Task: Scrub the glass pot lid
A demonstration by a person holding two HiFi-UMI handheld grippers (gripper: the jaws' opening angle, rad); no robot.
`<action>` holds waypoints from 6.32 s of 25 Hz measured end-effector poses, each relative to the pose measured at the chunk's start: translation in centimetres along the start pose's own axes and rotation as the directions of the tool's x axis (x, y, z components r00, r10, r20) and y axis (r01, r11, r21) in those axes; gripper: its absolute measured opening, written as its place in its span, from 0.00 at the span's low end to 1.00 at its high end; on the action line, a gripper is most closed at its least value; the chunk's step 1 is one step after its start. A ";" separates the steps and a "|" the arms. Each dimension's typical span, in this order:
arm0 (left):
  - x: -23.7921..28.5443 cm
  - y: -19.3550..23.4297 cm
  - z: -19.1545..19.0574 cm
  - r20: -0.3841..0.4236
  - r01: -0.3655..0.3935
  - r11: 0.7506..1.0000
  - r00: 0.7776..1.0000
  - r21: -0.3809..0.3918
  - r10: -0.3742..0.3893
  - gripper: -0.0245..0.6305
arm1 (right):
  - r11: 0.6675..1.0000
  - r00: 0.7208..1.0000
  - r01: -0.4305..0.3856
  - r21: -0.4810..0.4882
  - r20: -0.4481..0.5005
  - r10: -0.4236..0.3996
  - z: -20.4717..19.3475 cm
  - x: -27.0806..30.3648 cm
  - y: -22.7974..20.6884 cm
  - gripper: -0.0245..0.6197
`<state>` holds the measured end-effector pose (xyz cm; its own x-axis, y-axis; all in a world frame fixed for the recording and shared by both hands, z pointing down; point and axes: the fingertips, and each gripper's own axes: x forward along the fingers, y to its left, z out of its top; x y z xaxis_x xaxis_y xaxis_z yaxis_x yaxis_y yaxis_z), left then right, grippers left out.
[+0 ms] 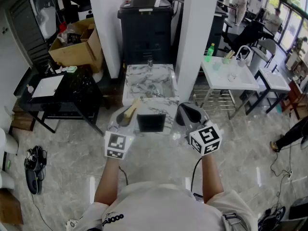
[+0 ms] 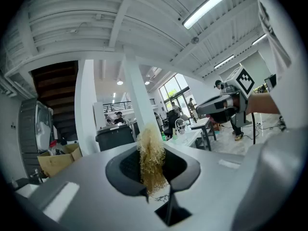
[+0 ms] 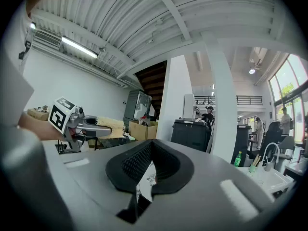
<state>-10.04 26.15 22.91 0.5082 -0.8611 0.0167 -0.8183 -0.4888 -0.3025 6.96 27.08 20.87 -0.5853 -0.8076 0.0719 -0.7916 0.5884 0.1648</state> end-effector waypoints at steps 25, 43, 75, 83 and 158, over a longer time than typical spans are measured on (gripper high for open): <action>1.4 -3.1 -0.4 -0.033 -0.040 0.999 0.999 -0.025 0.039 0.13 | 0.997 0.999 -0.050 0.054 0.016 0.049 -1.5 -1.9 -2.7 0.04; 4.7 -4.5 -2.5 -0.067 -0.063 0.997 0.996 -0.049 0.060 0.13 | 0.993 0.997 -0.065 0.094 -0.021 0.068 -4.6 -0.4 -6.5 0.04; 22.2 15.4 -8.8 -0.050 0.019 0.997 0.998 -0.079 -0.023 0.13 | 0.992 0.999 0.003 0.124 -0.047 0.002 -3.9 24.5 -12.4 0.04; 24.7 18.7 -10.1 -0.046 0.051 0.995 0.997 -0.084 -0.055 0.13 | 0.992 0.998 0.019 0.125 -0.062 -0.012 -3.9 28.8 -12.8 0.04; 49.1 11.9 -42.6 -0.607 0.190 0.962 0.746 -0.197 -0.272 0.13 | 0.931 0.888 -0.013 0.366 -0.424 0.180 -30.3 43.8 -26.6 0.04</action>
<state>-6.30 -27.96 60.73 0.4384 -0.5951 0.6735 -0.7434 -0.6613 -0.1004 7.73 -25.11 49.47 -0.5873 -0.6279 0.5107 -0.7930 0.5728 -0.2076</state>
